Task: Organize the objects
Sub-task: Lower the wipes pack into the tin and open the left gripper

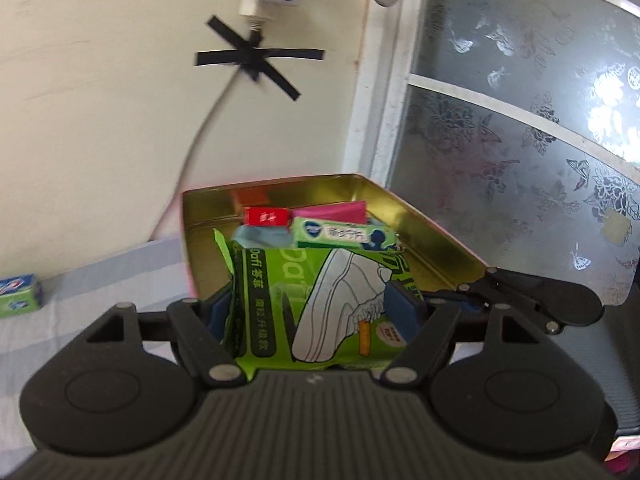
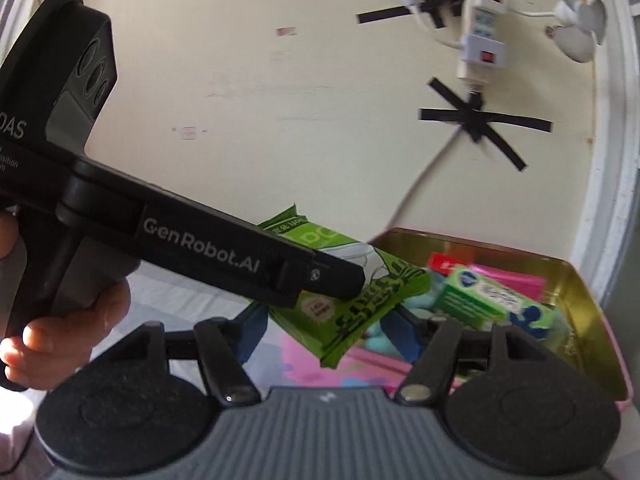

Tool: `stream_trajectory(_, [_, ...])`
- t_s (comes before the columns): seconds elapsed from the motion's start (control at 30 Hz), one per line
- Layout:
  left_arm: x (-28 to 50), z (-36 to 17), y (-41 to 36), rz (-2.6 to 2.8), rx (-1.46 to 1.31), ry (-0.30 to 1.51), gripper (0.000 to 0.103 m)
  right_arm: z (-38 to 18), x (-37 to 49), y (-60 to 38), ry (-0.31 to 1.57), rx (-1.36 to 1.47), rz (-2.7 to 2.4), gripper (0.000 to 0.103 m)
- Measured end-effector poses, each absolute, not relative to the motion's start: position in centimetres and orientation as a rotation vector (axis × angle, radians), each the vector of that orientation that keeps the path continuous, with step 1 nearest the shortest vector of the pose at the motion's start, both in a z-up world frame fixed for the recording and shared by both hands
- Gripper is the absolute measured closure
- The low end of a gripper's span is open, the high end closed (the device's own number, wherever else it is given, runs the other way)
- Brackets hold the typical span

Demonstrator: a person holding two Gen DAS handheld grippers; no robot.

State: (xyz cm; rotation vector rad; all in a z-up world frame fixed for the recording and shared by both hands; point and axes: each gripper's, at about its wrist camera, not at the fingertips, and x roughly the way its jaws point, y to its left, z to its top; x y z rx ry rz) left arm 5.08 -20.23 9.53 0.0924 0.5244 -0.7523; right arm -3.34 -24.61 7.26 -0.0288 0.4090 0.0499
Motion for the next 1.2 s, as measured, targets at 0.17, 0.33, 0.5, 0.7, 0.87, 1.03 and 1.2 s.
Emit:
stream_trajectory(0.17, [7.1, 8.1, -26.8, -0.794, 0.123, 0.572, 0.024, 6.1, -2.8, -31.7, 0.454, 0.023, -0.022, 0.039])
stream_trajectory(0.33, [8.5, 6.4, -29.8, -0.702, 0.206, 0.581, 0.024, 3.7, -1.4, -35.4, 0.508, 0.016, -0.154, 0.036])
stream_trajectory(0.5, [7.8, 6.4, -28.7, -0.595, 0.275, 0.525, 0.023, 2.6, -1.8, -37.3, 0.432, 0.085, -0.308, 0.025])
stream_trajectory(0.7, [6.6, 8.0, -25.7, -0.51, 0.248, 0.501, 0.023, 3.0, -4.1, -36.4, 0.353, 0.182, -0.318, 0.022])
stream_trajectory(0.87, [5.0, 8.4, -22.9, -0.431, 0.242, 0.485, 0.023, 4.1, -6.2, -34.3, 0.305, 0.233, -0.308, 0.02])
stream_trajectory(1.03, [3.7, 8.0, -19.6, -0.385, 0.212, 0.496, 0.023, 4.8, -7.3, -31.7, 0.307, 0.273, -0.25, 0.02])
stream_trajectory(1.2, [2.6, 7.4, -16.6, -0.359, 0.192, 0.506, 0.023, 5.2, -7.4, -29.2, 0.325, 0.326, -0.189, 0.02])
